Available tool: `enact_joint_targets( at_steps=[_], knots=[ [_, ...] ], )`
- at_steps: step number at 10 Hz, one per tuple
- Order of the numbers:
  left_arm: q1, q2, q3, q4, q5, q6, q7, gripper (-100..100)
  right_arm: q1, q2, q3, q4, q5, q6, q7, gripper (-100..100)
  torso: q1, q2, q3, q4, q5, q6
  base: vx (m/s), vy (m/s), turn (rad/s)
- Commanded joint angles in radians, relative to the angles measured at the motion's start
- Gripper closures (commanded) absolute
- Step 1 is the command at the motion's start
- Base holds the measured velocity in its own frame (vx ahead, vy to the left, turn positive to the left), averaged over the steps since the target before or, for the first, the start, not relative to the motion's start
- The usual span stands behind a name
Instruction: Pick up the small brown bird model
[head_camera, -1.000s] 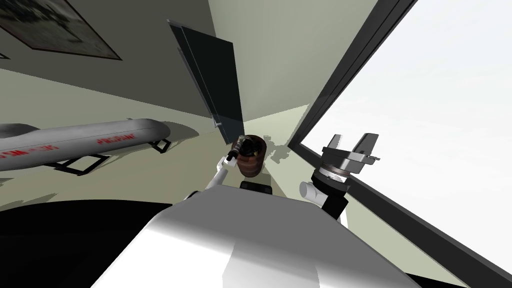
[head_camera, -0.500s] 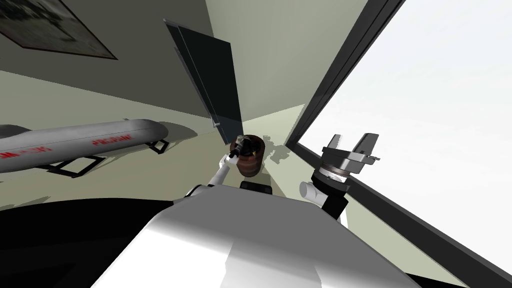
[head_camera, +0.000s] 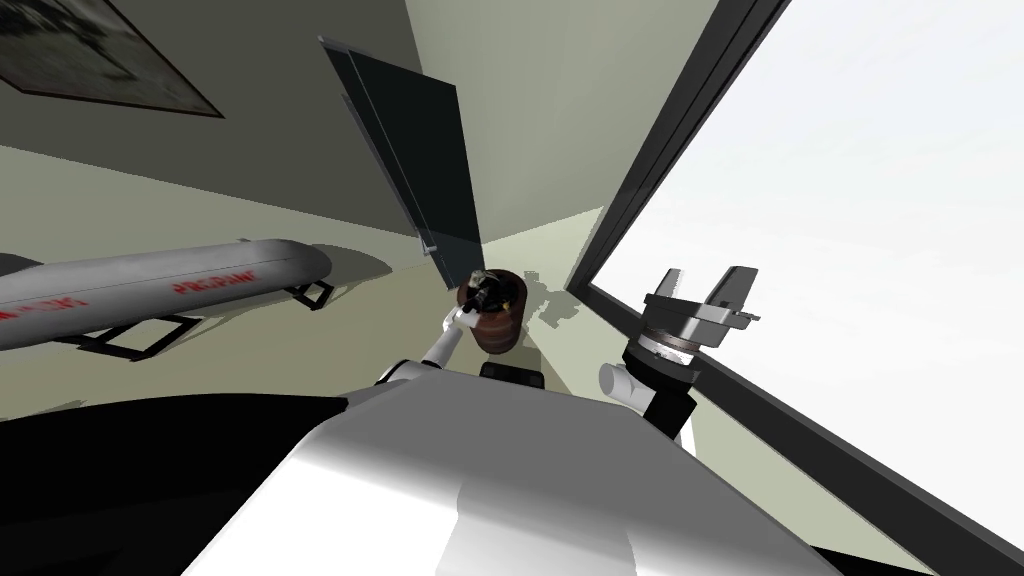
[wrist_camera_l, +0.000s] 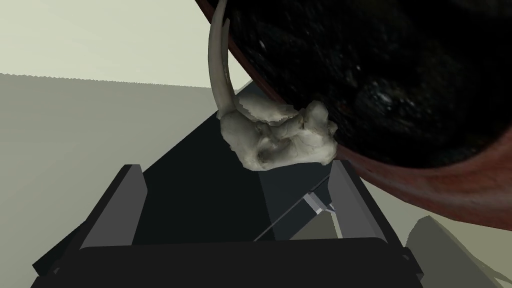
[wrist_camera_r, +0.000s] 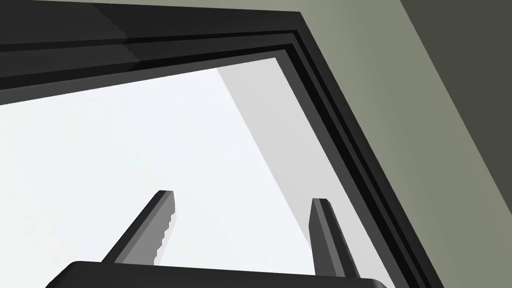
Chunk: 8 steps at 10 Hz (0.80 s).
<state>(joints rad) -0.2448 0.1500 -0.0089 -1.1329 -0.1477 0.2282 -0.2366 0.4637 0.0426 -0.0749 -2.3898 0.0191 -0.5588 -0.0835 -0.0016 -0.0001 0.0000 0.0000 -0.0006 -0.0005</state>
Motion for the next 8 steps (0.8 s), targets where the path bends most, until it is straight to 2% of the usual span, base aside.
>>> enact_joint_targets(
  at_steps=[1,2,4,6,7,8],
  knots=[
    [-0.04,0.003,-0.004,0.05,0.009,0.046,0.005,-100,0.0,0.0,0.0,0.0,0.0,0.0,0.0,0,0.0,0.0,0.0,0.0,0.0,0.0,0.001,-0.026,-0.044],
    [-0.04,0.003,-0.004,0.061,0.009,0.046,0.005,-100,0.0,0.0,0.0,0.0,0.0,0.0,0.0,0,0.0,0.0,0.0,0.0,0.0,0.0,0.0,-0.025,-0.025],
    [-0.105,0.007,-0.008,0.141,0.024,0.107,0.017,-100,0.0,0.0,0.0,0.0,0.0,0.0,0.0,0,0.0,0.0,0.0,0.0,0.0,0.0,-0.004,-0.037,-0.052],
    [-0.105,0.007,-0.008,0.162,0.024,0.115,0.017,-100,0.0,0.0,0.0,0.0,0.0,0.0,0.0,0,-0.001,0.0,0.0,0.0,0.0,0.0,0.004,-0.024,-0.014],
    [-0.135,0.01,-0.01,0.203,0.031,0.147,0.024,-100,0.0,0.0,0.0,0.0,0.0,0.0,0.0,0,0.001,0.0,0.0,0.0,0.0,0.0,0.006,-0.017,-0.05],
    [-0.135,0.01,-0.01,0.209,0.031,0.147,0.024,-100,0.0,0.0,0.0,0.0,0.0,0.0,0.0,0,0.0,0.0,0.0,0.0,0.0,0.0,0.007,-0.017,-0.028]
  ],
)
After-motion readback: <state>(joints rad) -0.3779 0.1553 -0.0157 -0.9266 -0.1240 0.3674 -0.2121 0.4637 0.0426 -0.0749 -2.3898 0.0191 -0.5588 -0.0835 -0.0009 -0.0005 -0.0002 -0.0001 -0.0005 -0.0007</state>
